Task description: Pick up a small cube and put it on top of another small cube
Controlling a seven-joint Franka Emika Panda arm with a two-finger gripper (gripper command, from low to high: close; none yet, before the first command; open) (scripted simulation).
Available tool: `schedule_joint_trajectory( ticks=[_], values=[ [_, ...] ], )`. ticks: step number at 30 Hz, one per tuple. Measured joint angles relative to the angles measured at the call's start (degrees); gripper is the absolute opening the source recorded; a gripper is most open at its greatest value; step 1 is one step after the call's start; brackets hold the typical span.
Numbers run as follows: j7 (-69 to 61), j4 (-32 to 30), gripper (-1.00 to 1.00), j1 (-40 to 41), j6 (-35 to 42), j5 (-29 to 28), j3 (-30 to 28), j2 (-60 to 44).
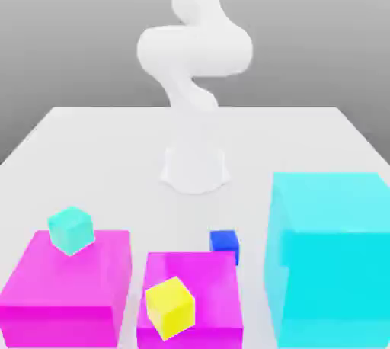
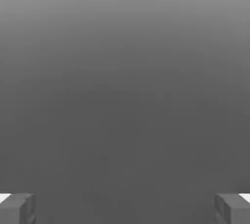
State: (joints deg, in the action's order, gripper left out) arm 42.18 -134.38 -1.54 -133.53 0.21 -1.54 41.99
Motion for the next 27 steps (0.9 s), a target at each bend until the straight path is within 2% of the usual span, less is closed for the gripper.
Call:
schedule_joint_trajectory(
  ticks=[10,15,18,23,27],
  values=[
    [-12.8,-16.0,0.0,-4.0,-6.2,1.3,-6.0,-16.9],
    [-15.7,-24.7,0.0,-6.6,-11.6,2.5,-5.7,-27.1],
    [-10.7,-30.7,0.0,-8.2,-19.7,2.6,-2.9,-32.9],
    [1.7,-37.5,0.0,-9.1,-31.5,0.8,1.6,-35.3],
    [5.4,-38.5,0.0,-8.9,-37.1,1.5,2.5,-39.7]
  ],
)
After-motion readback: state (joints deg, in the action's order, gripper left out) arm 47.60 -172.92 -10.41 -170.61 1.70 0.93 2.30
